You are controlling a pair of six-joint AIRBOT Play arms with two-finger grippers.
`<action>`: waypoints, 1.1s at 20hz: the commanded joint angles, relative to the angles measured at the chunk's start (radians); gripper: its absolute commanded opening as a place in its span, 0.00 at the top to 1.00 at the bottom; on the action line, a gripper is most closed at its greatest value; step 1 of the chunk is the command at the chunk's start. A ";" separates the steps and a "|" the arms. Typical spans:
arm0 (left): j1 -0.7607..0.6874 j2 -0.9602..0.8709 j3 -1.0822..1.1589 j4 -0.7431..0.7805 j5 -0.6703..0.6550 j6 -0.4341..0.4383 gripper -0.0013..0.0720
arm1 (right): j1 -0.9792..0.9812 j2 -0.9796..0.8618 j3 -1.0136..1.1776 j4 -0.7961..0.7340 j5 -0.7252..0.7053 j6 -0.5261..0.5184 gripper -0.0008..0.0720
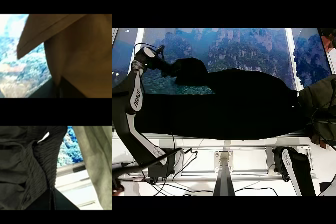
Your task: Fold the clothes and pants, and hang the long-sleeved shirts on hangers.
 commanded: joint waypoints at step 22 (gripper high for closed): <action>0.065 0.266 0.179 0.557 -0.092 0.124 0.97 | 0.000 0.001 -0.236 -0.111 0.027 0.050 0.96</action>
